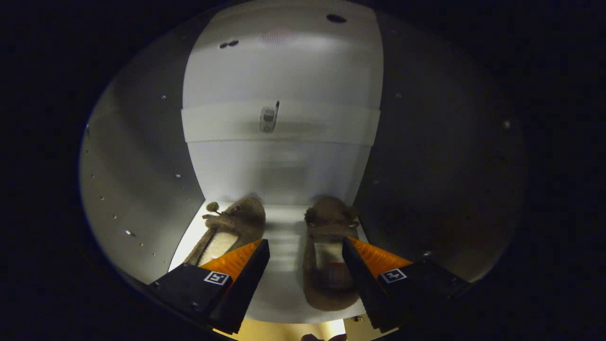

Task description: Open the shoe cabinet door, grab the shoes and put them into the shoe cabinet, then close the shoe cabinet door.

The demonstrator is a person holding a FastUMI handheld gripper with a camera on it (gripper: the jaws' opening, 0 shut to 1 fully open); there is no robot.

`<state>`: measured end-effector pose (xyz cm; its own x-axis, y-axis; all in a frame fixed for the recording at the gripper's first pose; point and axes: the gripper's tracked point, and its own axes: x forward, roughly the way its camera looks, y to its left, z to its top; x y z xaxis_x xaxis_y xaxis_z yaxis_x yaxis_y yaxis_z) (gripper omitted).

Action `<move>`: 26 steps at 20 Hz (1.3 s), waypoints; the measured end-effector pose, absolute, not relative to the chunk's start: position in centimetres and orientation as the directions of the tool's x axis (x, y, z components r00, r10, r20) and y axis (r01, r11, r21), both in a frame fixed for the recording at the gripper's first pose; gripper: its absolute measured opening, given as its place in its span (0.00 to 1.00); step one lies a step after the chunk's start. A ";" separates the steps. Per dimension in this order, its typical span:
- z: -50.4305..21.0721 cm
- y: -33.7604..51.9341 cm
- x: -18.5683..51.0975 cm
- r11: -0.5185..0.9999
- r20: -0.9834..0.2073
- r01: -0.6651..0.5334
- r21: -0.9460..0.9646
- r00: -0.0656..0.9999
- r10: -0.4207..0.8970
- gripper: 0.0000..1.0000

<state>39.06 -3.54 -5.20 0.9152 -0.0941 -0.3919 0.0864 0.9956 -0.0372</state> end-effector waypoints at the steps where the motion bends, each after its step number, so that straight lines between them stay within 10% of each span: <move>1: -3.8 -3.2 38.1 0.996 -0.353 0.084 -0.025 0.931 -0.088 0.98; 12: 6.6 -0.2 18.0 0.998 0.042 0.065 0.012 0.997 -0.066 0.98; 26: 7.4 -6.3 -4.1 0.995 0.168 0.098 0.024 0.981 -0.101 0.98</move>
<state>-4.13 -6.26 7.43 0.9807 -0.1007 0.1677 0.0981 0.9949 0.0239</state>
